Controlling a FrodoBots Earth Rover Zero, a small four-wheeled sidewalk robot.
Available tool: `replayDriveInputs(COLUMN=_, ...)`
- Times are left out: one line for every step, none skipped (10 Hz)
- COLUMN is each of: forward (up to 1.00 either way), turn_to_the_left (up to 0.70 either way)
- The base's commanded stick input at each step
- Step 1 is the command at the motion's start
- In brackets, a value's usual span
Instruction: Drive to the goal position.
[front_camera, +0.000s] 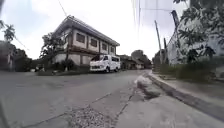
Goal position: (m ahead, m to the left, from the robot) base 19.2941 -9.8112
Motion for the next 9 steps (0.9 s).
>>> replayDriveInputs(forward=1.0, turn_to_the_left=0.0)
replayDriveInputs(forward=1.0, turn_to_the_left=0.0)
replayDriveInputs(forward=1.0, turn_to_the_left=0.0)
replayDriveInputs(forward=1.0, turn_to_the_left=0.0)
replayDriveInputs(forward=1.0, turn_to_the_left=0.0)
replayDriveInputs(forward=1.0, turn_to_the_left=0.0)
replayDriveInputs(forward=1.0, turn_to_the_left=0.0)
replayDriveInputs(forward=1.0, turn_to_the_left=0.0)
replayDriveInputs(forward=1.0, turn_to_the_left=0.0)
